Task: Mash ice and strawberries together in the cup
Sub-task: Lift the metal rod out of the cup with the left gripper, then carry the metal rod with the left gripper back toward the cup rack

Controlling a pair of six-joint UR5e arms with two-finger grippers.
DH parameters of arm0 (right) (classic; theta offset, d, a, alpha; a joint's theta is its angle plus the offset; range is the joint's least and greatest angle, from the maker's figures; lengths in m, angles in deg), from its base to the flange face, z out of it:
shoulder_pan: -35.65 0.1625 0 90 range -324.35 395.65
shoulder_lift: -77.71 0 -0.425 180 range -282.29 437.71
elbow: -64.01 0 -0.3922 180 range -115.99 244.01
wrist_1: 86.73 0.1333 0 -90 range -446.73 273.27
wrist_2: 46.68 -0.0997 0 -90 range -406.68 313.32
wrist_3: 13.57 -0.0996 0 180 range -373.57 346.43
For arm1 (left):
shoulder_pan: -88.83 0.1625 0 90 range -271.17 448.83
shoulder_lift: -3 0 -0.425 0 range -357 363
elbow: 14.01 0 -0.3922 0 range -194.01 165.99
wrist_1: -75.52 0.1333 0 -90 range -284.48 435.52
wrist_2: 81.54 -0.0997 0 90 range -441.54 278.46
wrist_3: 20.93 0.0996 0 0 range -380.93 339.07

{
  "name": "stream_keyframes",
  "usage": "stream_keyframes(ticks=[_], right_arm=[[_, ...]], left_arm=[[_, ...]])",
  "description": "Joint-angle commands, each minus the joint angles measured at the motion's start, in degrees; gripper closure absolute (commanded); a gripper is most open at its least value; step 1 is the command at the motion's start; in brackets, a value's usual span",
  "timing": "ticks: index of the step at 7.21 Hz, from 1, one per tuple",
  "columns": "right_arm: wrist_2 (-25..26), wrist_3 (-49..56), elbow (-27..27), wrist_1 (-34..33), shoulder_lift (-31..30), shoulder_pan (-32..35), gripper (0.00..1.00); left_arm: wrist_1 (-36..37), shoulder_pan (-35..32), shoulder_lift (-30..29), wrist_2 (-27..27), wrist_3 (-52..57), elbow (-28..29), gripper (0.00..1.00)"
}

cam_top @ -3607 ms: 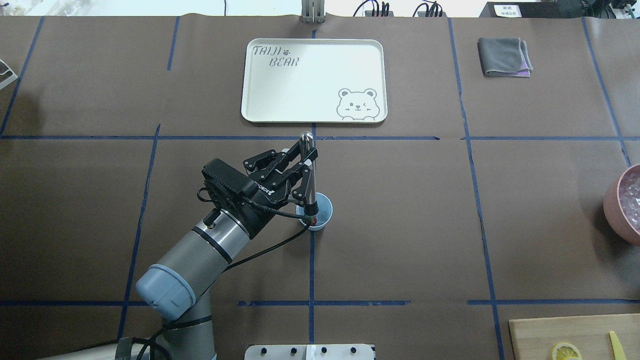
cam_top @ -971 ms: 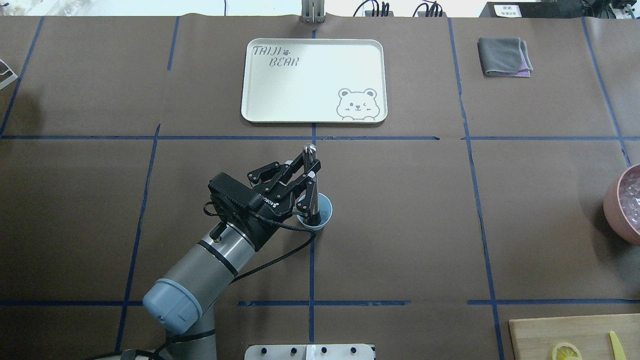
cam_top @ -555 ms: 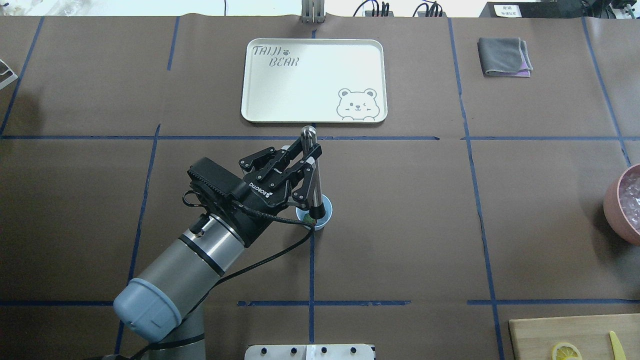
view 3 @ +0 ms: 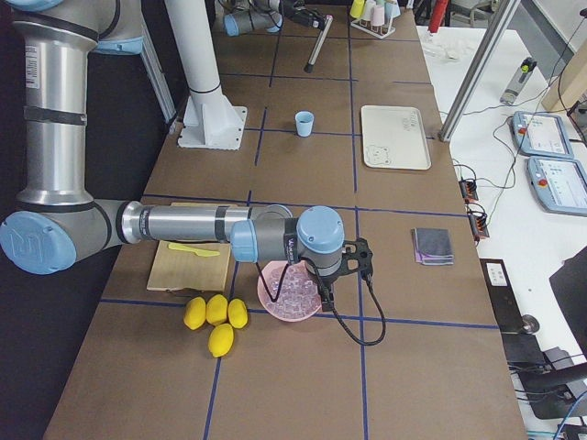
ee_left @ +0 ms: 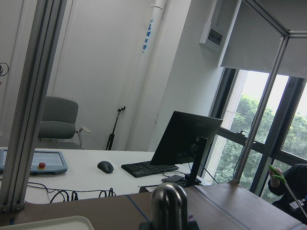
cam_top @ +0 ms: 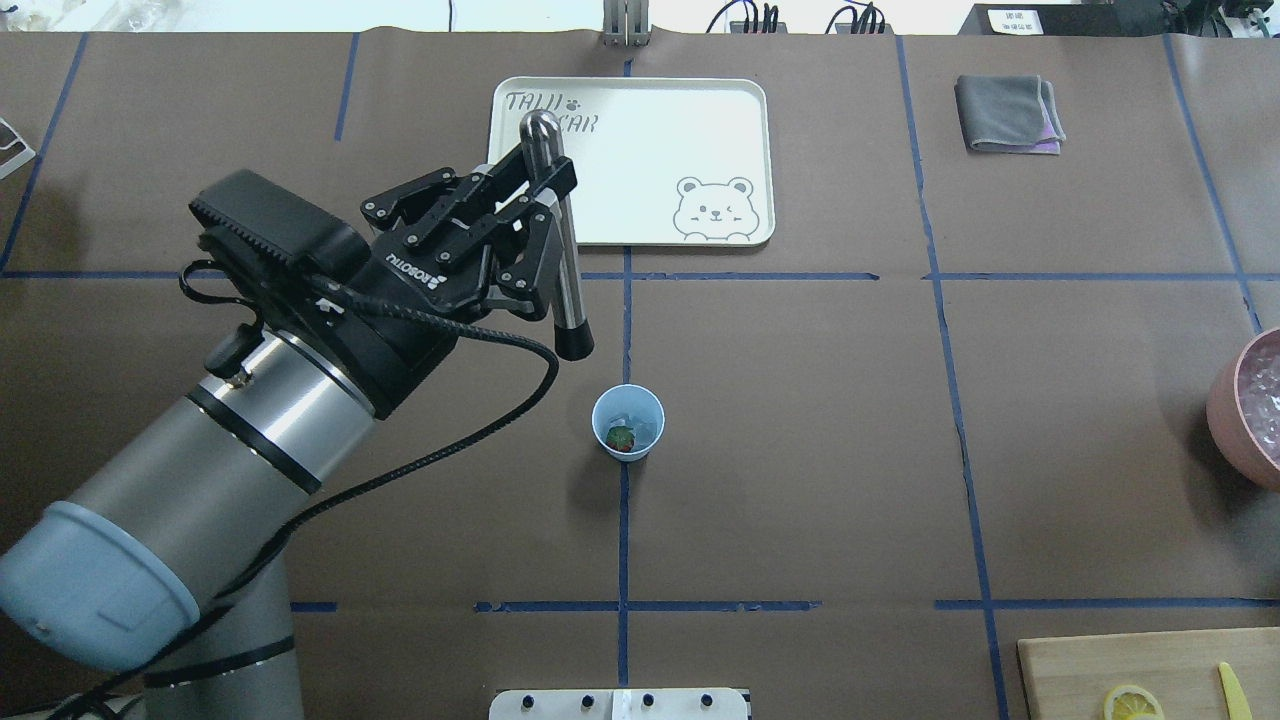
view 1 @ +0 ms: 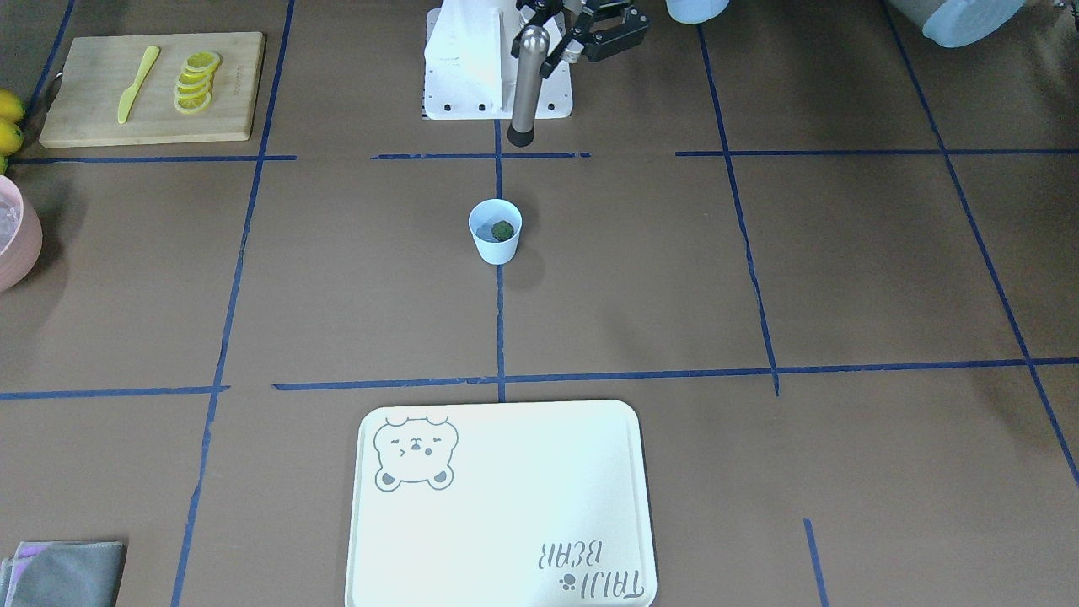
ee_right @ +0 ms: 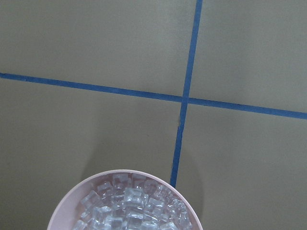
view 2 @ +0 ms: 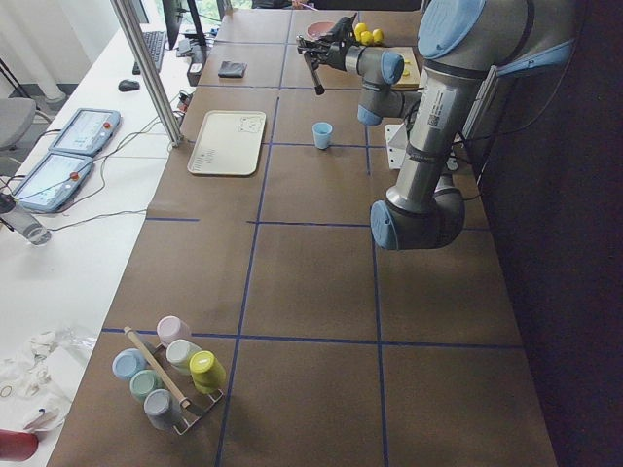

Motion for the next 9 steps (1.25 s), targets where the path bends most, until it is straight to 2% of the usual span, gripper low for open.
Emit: stream_keyframes(ticks=[1, 4, 7, 8, 9], right_arm=[[0.07, 0.03, -0.12, 0.02, 0.46, 0.12, 0.01], [0.07, 0.03, -0.12, 0.02, 0.63, 0.12, 0.01], [-0.11, -0.14, -0.03, 0.1, 0.72, 0.03, 0.01], [-0.28, -0.23, 0.31, 0.02, 0.72, 0.03, 0.01], [-0.28, -0.32, 0.49, 0.02, 0.72, 0.03, 0.01]], left_arm=[[6.76, -9.2, 2.12, 10.86, -6.71, -0.42, 1.0], [17.73, -24.93, 6.6, 34.5, -12.54, 0.1, 1.0], [28.28, -34.96, 12.48, 51.74, -14.11, 0.46, 1.0], [33.27, -38.22, 14.07, 58.85, -14.48, 0.46, 1.0], [41.76, -41.12, 14.61, 66.14, -14.13, 0.46, 1.0]])
